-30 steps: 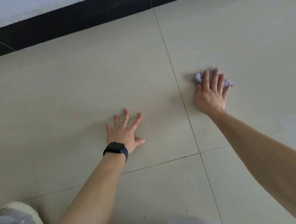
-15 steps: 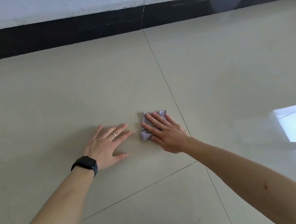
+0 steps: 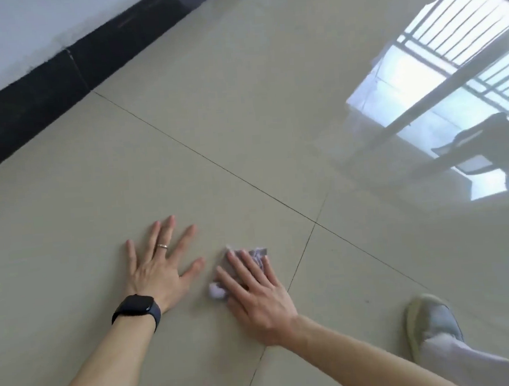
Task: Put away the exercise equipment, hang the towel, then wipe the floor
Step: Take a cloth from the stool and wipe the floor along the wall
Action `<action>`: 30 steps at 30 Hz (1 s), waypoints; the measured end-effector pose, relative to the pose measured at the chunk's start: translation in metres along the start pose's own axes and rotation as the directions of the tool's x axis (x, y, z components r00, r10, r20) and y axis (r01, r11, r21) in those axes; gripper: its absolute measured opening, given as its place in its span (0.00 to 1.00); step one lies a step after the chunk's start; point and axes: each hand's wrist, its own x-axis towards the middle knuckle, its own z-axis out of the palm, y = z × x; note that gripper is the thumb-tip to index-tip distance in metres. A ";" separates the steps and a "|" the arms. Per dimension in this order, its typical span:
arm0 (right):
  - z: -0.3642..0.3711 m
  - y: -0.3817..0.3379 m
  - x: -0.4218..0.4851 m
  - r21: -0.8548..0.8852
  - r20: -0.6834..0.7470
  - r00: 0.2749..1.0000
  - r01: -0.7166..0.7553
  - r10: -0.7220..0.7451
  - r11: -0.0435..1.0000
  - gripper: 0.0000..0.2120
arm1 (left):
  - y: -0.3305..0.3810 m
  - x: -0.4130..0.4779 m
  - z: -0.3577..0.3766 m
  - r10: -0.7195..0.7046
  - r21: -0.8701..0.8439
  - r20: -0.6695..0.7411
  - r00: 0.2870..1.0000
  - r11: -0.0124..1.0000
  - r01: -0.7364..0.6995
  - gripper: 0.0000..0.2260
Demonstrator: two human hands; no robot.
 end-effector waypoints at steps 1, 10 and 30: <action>0.004 -0.004 -0.017 -0.047 0.025 0.989 0.149 -0.148 0.988 0.25 | -0.002 0.001 0.001 0.005 -0.016 -0.011 1.000 1.000 -0.005 0.31; -0.019 0.027 0.045 0.245 -0.094 0.642 -0.726 0.761 0.643 0.27 | -0.009 -0.006 0.009 0.116 -0.065 -0.088 0.989 0.990 -0.122 0.30; 0.021 -0.066 0.033 -0.139 0.095 0.891 0.453 -0.443 0.881 0.25 | -0.117 -0.098 0.008 -0.207 -0.105 -0.230 0.951 0.977 0.187 0.27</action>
